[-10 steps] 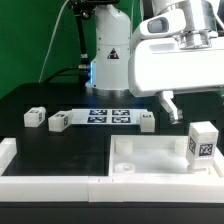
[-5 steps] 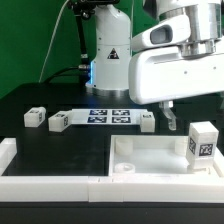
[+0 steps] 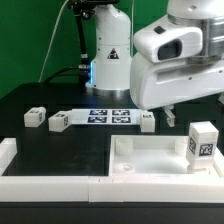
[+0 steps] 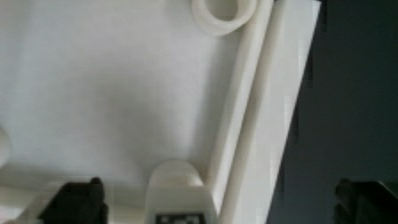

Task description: Assemble one leg

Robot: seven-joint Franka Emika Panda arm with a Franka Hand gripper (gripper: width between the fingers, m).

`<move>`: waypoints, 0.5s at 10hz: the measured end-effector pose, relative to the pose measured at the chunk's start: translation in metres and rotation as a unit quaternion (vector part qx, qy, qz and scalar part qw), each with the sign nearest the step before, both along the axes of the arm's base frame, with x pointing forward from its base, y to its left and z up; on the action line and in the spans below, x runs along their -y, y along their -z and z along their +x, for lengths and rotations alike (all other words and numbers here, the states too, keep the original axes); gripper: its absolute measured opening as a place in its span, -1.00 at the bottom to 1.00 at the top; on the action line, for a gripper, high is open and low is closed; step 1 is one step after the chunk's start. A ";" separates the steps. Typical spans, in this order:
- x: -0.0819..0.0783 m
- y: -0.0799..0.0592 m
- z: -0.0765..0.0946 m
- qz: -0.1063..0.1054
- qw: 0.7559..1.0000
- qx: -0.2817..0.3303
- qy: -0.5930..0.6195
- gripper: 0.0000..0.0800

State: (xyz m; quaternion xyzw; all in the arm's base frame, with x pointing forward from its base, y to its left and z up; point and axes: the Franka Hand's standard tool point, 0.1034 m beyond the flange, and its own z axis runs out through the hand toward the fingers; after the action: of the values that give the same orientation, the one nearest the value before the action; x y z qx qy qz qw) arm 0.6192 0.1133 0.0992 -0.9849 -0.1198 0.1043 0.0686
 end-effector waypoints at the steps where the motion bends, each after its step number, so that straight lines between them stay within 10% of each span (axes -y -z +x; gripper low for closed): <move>1: 0.000 0.000 -0.001 0.000 1.000 -0.001 0.000 0.62; 5: 0.015 0.000 0.021 -0.025 0.998 0.040 0.043 0.62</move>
Offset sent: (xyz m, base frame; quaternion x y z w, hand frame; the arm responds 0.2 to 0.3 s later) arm 0.0314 -0.0341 0.0058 -0.1179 0.0966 0.1099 0.9822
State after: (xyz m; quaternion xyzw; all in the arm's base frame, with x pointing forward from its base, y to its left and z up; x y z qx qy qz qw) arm 0.6402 0.0988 0.0996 -0.9939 -0.0772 0.0650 0.0440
